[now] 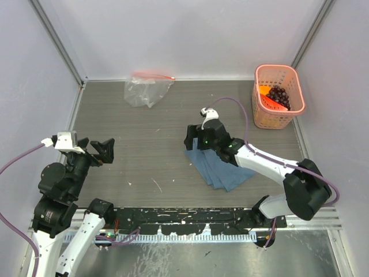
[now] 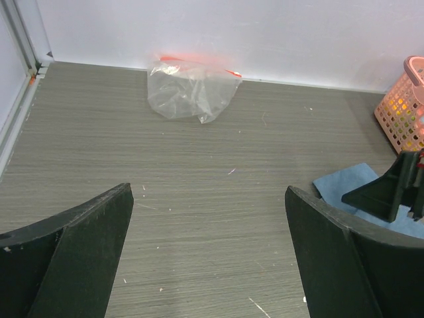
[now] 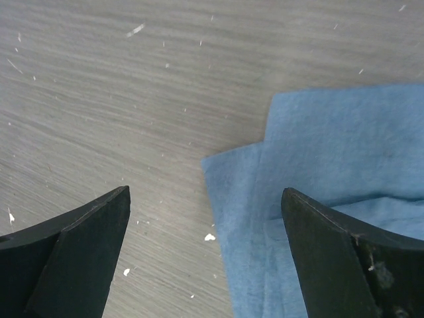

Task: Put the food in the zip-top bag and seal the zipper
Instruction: Move the distractor to the center of the board.

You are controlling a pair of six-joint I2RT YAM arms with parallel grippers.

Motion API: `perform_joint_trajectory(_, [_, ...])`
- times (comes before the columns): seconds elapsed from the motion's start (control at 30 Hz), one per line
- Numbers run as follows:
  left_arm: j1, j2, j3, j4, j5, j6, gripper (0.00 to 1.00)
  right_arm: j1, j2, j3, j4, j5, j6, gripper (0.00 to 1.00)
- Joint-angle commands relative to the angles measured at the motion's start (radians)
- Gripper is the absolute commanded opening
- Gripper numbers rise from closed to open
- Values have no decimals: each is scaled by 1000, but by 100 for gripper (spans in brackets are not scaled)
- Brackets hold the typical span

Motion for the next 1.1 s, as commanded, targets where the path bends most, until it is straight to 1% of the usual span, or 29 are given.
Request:
perform_joint_trajectory(0.0, [8,10,5,38,-7,21,98,38,56,48,-33,45,94,100])
perform_joint_trajectory(0.17, [7,12,6,37,-7,19,98,60,138,45,-77,36,144,100])
perform_joint_trajectory(0.33, [8,11,7,36,-6,17,98,56,187,29,-104,100,178,100])
perform_joint_trajectory(0.37, [7,10,7,35,-6,17,98,55,193,26,-113,137,186,100])
perform_joint_trajectory(0.43, [7,10,7,35,-5,17,98,38,205,17,-135,150,212,100])
perform_joint_trajectory(0.53, [8,8,7,35,-5,17,98,-2,210,-18,-154,130,255,100])
perform_joint_trajectory(0.73, [8,7,7,36,-5,15,98,-106,110,-136,-175,129,310,100])
perform_joint_trajectory(1.07, [7,6,5,36,-7,16,98,-400,-115,-251,-261,158,306,100])
